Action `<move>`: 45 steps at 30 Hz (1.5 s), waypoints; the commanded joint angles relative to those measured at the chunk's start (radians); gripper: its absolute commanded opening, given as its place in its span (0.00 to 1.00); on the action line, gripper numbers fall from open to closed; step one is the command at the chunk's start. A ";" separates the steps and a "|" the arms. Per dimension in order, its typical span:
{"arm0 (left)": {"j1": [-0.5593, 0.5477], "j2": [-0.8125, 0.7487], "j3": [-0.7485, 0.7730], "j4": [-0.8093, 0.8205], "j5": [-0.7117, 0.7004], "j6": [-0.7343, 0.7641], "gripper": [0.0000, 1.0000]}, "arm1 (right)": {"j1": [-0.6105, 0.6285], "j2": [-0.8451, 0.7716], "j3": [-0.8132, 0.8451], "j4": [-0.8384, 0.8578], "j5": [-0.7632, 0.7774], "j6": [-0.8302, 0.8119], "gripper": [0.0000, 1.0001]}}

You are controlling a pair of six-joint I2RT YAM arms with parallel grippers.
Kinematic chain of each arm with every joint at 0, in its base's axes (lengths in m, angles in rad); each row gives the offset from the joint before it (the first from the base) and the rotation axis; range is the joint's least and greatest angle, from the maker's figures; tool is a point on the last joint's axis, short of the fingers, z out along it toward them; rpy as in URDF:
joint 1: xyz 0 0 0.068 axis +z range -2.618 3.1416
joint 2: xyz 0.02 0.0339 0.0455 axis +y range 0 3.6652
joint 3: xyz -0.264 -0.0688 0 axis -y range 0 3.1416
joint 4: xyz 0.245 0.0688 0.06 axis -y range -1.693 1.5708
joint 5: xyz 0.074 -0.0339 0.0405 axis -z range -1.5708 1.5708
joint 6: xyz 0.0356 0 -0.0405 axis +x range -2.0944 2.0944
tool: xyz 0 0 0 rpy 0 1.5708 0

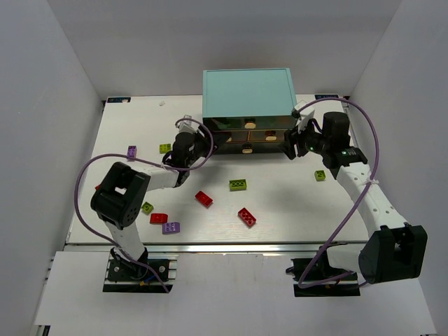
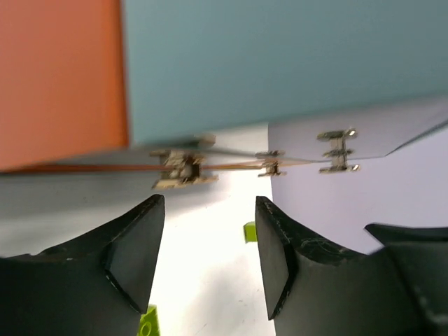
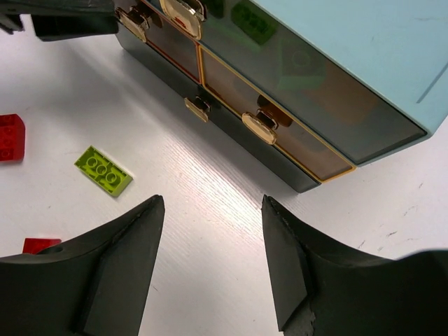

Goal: Sort the legos into containers by color

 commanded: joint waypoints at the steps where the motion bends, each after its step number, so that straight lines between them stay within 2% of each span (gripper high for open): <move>1: 0.004 0.011 0.071 0.013 0.008 0.004 0.65 | -0.005 -0.020 0.006 0.017 -0.007 -0.005 0.64; 10: 0.013 0.113 0.177 -0.004 0.008 -0.020 0.61 | -0.013 -0.033 0.001 0.015 -0.001 -0.006 0.64; 27: 0.022 0.059 0.188 -0.215 0.003 -0.008 0.67 | -0.025 -0.037 -0.005 0.019 0.004 -0.009 0.64; 36: 0.022 0.119 0.240 -0.166 -0.061 -0.020 0.67 | -0.026 -0.035 -0.005 0.017 0.002 -0.011 0.64; 39: 0.022 0.127 0.240 -0.141 -0.092 -0.036 0.64 | -0.025 -0.043 -0.009 0.015 0.008 -0.011 0.64; 45: 0.022 0.130 0.219 -0.105 -0.103 -0.066 0.42 | -0.028 -0.052 -0.020 0.017 0.013 -0.012 0.64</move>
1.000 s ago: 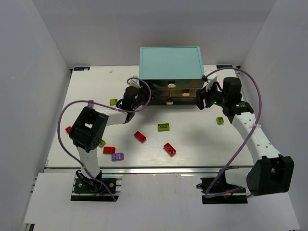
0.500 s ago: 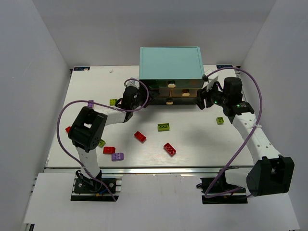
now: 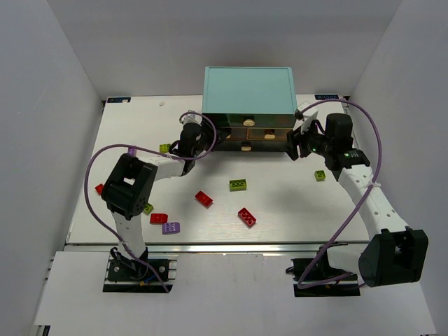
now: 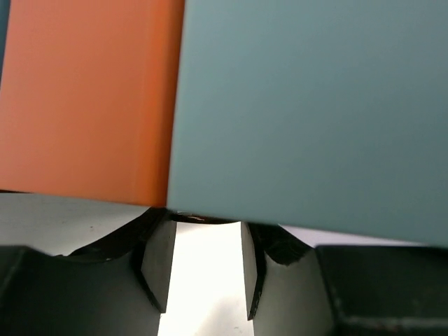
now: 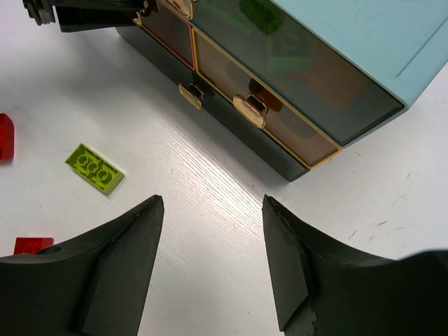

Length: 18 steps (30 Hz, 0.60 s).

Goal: Sort the legos into containers by color

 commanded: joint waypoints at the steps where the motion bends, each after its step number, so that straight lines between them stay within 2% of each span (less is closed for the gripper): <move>1: 0.008 -0.004 0.014 0.060 -0.062 -0.018 0.40 | -0.008 -0.029 -0.007 0.019 0.002 -0.005 0.64; 4: 0.008 -0.010 -0.004 0.080 -0.062 -0.026 0.31 | -0.010 -0.028 -0.007 0.019 0.003 -0.007 0.64; 9: 0.008 -0.052 -0.067 0.101 -0.062 -0.027 0.26 | -0.011 -0.028 -0.010 0.015 0.003 -0.011 0.63; 14: -0.001 -0.142 -0.142 0.089 -0.057 -0.007 0.25 | -0.013 -0.034 -0.018 0.002 0.008 -0.021 0.65; 18: -0.010 -0.239 -0.230 0.067 -0.045 -0.006 0.25 | -0.014 -0.034 -0.026 -0.013 0.022 -0.022 0.74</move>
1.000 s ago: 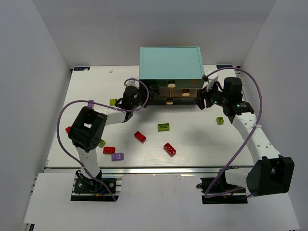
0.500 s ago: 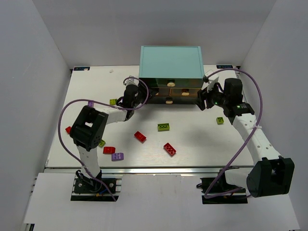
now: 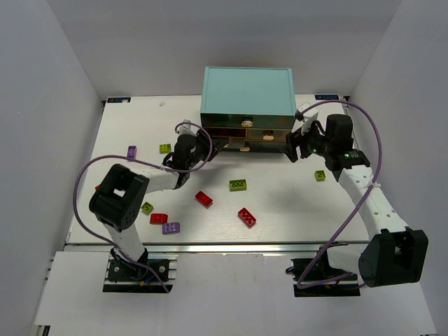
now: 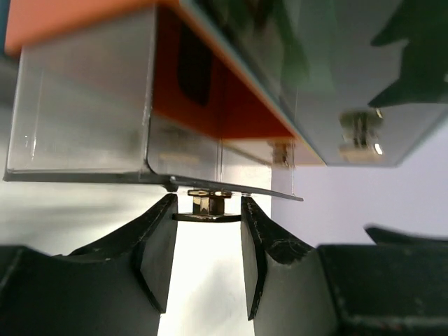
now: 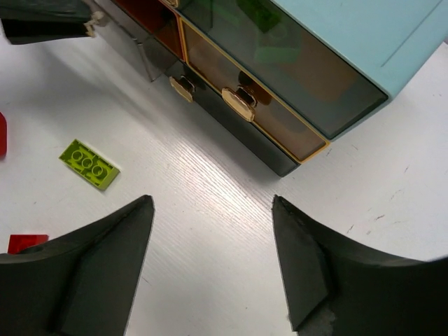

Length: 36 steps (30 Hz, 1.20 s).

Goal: Sort the legos into containers by color

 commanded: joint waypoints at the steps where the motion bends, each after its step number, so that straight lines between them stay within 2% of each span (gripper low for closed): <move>1: 0.011 -0.144 -0.076 -0.021 -0.036 0.026 0.25 | -0.006 -0.031 -0.017 -0.017 0.015 -0.012 0.77; 4: 0.011 -0.188 -0.125 -0.041 -0.034 0.026 0.25 | -0.012 -0.031 -0.030 -0.013 0.042 0.026 0.88; 7: 0.011 -0.190 -0.141 -0.032 -0.023 0.021 0.26 | -0.019 -0.018 -0.030 -0.026 0.036 0.025 0.89; 9: 0.011 -0.184 -0.133 -0.043 0.001 0.017 0.27 | -0.030 -0.003 -0.014 -0.042 0.041 0.051 0.78; 14: 0.011 -0.181 -0.136 -0.071 0.052 0.009 0.34 | -0.067 0.060 0.020 -0.092 0.078 0.098 0.63; 17: 0.011 -0.190 -0.158 -0.066 0.057 -0.005 0.49 | -0.088 0.078 0.023 -0.097 0.108 0.113 0.60; 19: 0.011 -0.196 -0.156 -0.083 0.069 -0.006 0.59 | -0.102 0.097 0.029 -0.115 0.139 0.126 0.63; 23: 0.011 -0.219 -0.156 -0.121 0.087 -0.003 0.72 | -0.119 0.127 0.031 -0.151 0.193 0.129 0.75; 29: 0.021 -0.334 -0.188 -0.225 0.089 0.035 0.75 | -0.136 0.173 -0.009 -0.158 0.304 0.118 0.80; 32: 0.030 -0.423 -0.191 -0.366 0.067 0.095 0.75 | -0.137 0.222 -0.009 -0.152 0.344 0.117 0.81; 36: 0.031 -0.538 -0.179 -0.544 -0.055 0.242 0.77 | -0.185 0.279 0.003 -0.138 0.363 0.114 0.83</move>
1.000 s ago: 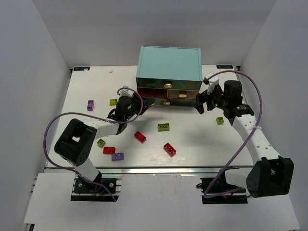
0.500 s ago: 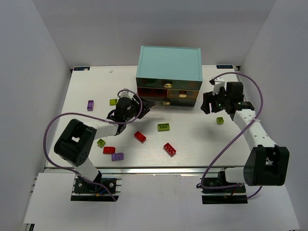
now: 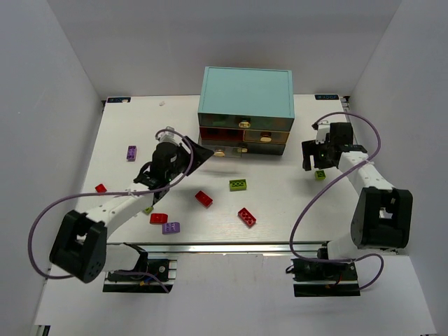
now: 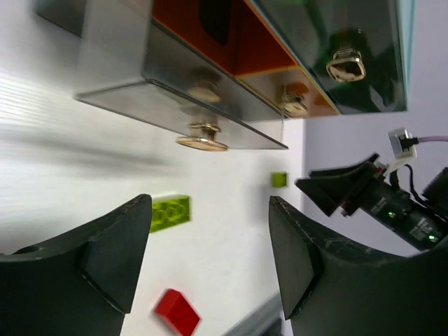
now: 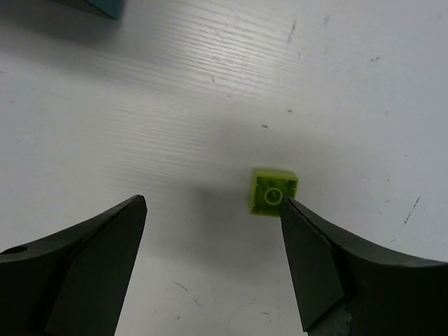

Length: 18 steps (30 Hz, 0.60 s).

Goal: Sort the legos into containers by color

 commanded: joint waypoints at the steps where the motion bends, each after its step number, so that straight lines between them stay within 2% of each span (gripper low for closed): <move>1: 0.007 -0.120 0.010 -0.209 -0.174 0.143 0.77 | -0.029 0.044 0.021 0.014 0.053 -0.003 0.83; 2: 0.016 -0.139 0.012 -0.285 -0.210 0.158 0.77 | -0.031 0.076 0.025 0.008 0.056 -0.006 0.83; 7: 0.016 -0.226 0.027 -0.424 -0.368 0.230 0.81 | -0.054 0.146 0.047 0.005 0.059 -0.028 0.83; 15: 0.016 -0.280 0.056 -0.547 -0.462 0.268 0.86 | -0.083 0.216 0.051 0.017 0.096 -0.049 0.82; 18: 0.016 -0.289 0.064 -0.600 -0.477 0.267 0.86 | -0.091 0.242 0.055 0.022 0.090 -0.051 0.77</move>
